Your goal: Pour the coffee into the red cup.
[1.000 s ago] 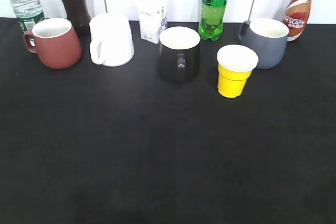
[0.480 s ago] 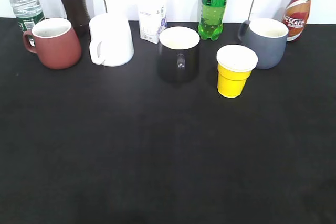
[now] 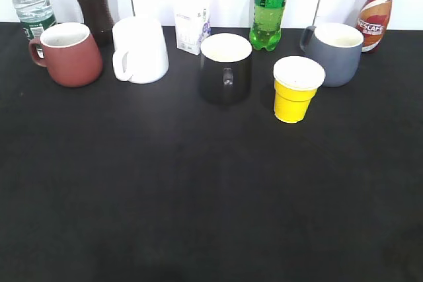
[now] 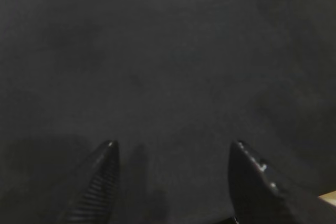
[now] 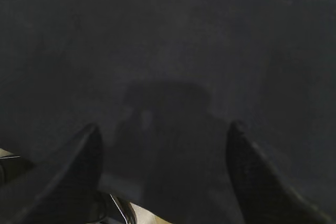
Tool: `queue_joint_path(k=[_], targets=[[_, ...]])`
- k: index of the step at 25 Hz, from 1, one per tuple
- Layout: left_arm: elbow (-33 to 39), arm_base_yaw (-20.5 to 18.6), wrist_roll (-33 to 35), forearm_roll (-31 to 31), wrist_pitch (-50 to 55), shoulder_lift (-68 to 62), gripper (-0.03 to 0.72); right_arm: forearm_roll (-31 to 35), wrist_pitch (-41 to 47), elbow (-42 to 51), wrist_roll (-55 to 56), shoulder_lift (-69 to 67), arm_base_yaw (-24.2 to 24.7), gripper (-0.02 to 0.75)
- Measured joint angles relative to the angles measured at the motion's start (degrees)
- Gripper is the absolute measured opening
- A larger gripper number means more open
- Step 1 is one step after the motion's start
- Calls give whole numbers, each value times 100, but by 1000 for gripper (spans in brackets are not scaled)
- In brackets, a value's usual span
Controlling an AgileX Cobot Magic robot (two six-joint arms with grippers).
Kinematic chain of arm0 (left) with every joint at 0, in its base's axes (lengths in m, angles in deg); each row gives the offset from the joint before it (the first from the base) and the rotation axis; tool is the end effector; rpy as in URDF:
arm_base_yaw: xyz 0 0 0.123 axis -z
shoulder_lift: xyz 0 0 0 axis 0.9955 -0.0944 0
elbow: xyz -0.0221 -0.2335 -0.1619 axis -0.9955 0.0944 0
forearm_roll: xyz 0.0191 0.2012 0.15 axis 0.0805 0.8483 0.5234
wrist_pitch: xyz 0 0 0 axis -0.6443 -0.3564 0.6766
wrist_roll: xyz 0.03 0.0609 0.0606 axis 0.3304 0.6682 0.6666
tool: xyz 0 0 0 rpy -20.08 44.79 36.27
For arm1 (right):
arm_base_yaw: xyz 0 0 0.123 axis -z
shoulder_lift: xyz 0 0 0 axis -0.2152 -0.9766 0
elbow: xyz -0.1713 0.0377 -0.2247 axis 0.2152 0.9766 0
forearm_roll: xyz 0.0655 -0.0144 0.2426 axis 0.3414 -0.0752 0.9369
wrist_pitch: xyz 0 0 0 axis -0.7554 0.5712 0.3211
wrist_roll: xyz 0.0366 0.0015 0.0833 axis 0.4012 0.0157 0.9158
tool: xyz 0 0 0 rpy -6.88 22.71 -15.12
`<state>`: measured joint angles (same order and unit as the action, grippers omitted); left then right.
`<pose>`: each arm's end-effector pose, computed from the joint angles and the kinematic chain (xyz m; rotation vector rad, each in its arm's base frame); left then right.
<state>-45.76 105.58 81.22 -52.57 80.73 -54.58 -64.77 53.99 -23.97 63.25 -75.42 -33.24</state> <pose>0.0243 -0.0094 0.2809 0.3512 2.2238 -0.2264 0.0338 0.0157 0.2737 -0.5291 2.2528 0.1758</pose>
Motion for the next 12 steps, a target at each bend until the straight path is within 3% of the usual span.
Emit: queue_joint_path(k=[5, 7, 9, 11, 12], targets=[[0, -196, 0, 35, 0, 19, 494, 0, -5, 0, 0, 61, 48, 571], [0, -888, 0, 35, -4, 137, 494, 0, -5, 0, 0, 162, 495, 571], [0, -1696, 0, 35, -4, 352, 497, 0, -16, 0, 0, 538, 1287, 571], [0, -2193, 0, 0, -4, 895, 497, 0, -16, 0, 0, 1246, 1839, 571], [0, -2226, 0, 35, -4, 1054, 497, 0, -16, 0, 0, 1401, 1874, 571]])
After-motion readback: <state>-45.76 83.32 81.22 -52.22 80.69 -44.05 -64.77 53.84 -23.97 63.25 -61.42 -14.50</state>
